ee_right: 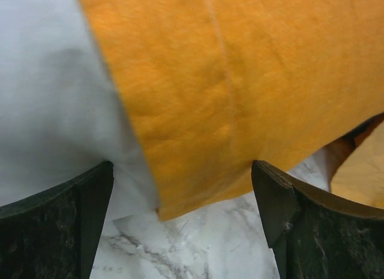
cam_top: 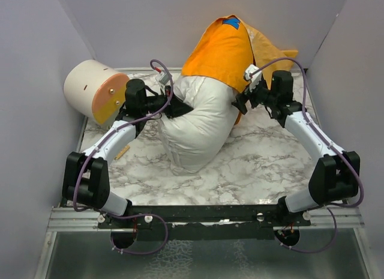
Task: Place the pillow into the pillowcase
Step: Stuff the pillow into the pillowcase.
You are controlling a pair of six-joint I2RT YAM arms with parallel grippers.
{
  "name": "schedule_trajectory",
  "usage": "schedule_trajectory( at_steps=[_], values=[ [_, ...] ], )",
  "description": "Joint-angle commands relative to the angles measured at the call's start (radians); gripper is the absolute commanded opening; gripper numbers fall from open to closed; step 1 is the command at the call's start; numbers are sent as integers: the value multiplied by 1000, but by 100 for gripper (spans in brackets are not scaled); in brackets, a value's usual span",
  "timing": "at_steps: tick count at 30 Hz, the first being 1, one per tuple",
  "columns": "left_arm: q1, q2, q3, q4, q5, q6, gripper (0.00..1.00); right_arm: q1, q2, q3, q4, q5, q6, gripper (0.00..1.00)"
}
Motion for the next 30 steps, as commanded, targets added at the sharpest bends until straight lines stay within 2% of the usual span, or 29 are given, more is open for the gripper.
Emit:
schedule_trajectory(
  at_steps=[1, 4, 6, 7, 9, 11, 12, 14, 16, 19, 22, 24, 27, 30],
  values=[
    [-1, -32, -13, -114, 75, 65, 0, 3, 67, 40, 250, 240, 9, 93],
    [0, -39, -9, -116, 76, 70, 0, 3, 107, 69, 250, 294, 16, 82],
    [-1, -37, -1, -120, 75, 74, 0, 3, 115, 78, 245, 292, 13, 69],
    [-1, -35, 6, -122, 75, 74, 0, 3, 114, 82, 238, 281, 12, 60],
    [-1, -32, 22, -124, 75, 74, 0, 3, 105, 100, 204, 223, 10, 32],
    [-1, -29, 39, -125, 73, 74, 0, 4, 93, 140, 123, 70, 5, 5],
    [0, -27, 48, -127, 72, 75, 0, 5, 88, 180, 51, -39, -18, 1],
    [-1, -23, 76, -136, 69, 76, 0, 19, 86, 291, -109, -313, -53, 1],
    [-1, -23, 114, -164, 62, 91, 0, 72, 88, 416, -240, -510, -69, 1],
    [-1, -22, 196, -226, 45, 129, 0, 219, 84, 576, -351, -646, -68, 1],
    [-1, -19, 243, -241, 22, 136, 0, 354, 117, 670, -398, -679, -14, 1],
    [2, -17, 244, -225, 10, 121, 0, 366, 137, 635, -329, -646, 78, 1],
    [0, -16, 208, -195, -6, 112, 0, 328, 187, 544, -273, -429, 122, 1],
    [1, -2, 160, -195, -38, 136, 0, 230, 277, 524, -350, -446, 150, 1]
  ],
)
